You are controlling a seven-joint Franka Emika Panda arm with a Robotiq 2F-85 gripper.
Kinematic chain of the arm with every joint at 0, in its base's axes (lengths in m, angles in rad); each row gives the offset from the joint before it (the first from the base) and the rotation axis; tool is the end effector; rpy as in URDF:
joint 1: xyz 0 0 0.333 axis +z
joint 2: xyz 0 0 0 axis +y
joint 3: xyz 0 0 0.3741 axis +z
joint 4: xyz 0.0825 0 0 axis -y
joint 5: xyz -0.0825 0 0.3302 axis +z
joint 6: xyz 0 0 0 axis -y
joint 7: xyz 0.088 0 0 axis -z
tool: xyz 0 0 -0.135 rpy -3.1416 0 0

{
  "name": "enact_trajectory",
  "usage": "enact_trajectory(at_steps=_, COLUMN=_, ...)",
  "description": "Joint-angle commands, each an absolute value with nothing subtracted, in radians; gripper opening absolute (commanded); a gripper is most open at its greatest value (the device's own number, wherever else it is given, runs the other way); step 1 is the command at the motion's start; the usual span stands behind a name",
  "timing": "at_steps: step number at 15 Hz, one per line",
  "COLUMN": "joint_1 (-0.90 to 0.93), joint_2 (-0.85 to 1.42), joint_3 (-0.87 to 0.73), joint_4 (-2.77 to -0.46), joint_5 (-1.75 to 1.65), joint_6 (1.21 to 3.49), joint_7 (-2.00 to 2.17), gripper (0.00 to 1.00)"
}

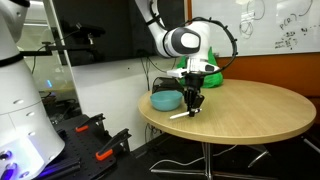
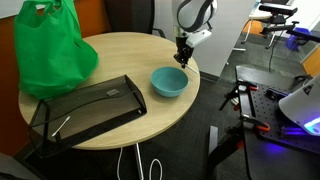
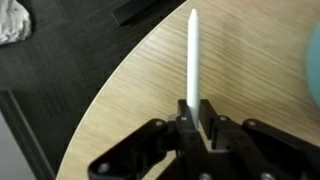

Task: Take the pen from the blue bowl and place it on the table

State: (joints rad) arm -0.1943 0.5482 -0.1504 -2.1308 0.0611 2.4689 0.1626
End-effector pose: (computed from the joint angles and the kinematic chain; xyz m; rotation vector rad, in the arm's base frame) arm 0.5141 -0.1817 0.2033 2.9824 -0.8338 -0.3197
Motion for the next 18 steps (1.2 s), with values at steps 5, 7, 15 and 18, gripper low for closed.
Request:
enact_trajectory(at_steps=5, joint_1=-0.13, joint_2=0.53, joint_3=-0.23, joint_4=-2.136, joint_5=0.151, joint_6=2.494, joint_7=0.487, gripper=0.76)
enact_trajectory(at_steps=7, joint_1=-0.099, joint_2=0.512, joint_3=-0.266, joint_4=-2.146, joint_5=0.144, joint_6=2.497, joint_7=0.592, gripper=0.91)
enact_trajectory(at_steps=15, joint_1=-0.045, joint_2=0.514, joint_3=-0.308, joint_4=-2.127, joint_5=0.116, joint_6=2.399, joint_7=0.706, gripper=1.0)
enact_trajectory(at_steps=18, joint_1=-0.037, joint_2=0.497, joint_3=-0.308, joint_4=-2.15, joint_5=0.113, joint_6=2.418, joint_7=0.699, gripper=1.0)
